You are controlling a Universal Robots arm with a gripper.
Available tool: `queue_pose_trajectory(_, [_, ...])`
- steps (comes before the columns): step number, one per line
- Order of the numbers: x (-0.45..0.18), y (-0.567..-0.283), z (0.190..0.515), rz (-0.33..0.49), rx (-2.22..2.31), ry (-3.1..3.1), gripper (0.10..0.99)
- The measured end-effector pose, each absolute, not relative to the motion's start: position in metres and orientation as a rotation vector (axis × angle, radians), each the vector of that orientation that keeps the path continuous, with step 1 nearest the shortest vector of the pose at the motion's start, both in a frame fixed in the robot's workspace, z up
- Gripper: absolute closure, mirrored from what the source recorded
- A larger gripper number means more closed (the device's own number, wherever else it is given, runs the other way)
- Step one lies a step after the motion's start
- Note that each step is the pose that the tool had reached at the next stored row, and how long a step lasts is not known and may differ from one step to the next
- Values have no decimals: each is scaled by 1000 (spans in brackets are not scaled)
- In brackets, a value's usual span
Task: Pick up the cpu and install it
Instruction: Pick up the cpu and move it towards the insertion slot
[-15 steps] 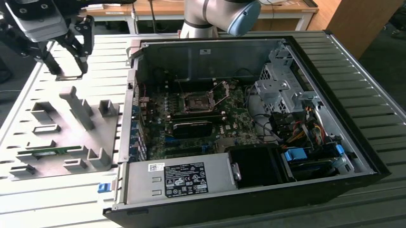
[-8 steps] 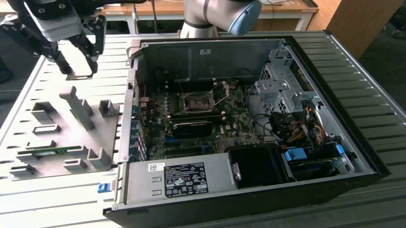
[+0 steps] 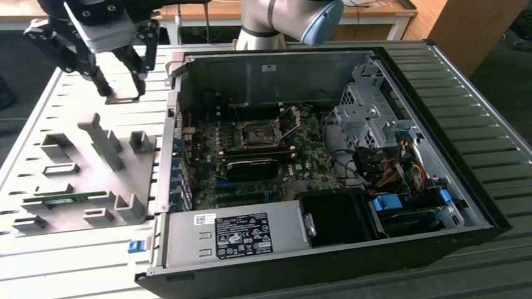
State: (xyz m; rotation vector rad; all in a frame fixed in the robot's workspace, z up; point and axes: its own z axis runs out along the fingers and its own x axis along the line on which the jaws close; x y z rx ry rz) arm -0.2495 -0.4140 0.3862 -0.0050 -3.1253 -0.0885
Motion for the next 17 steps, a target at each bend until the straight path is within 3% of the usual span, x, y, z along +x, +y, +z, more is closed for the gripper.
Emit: queue_pose_trajectory(17, [-211,-414,386,-89,-5,-3125,557])
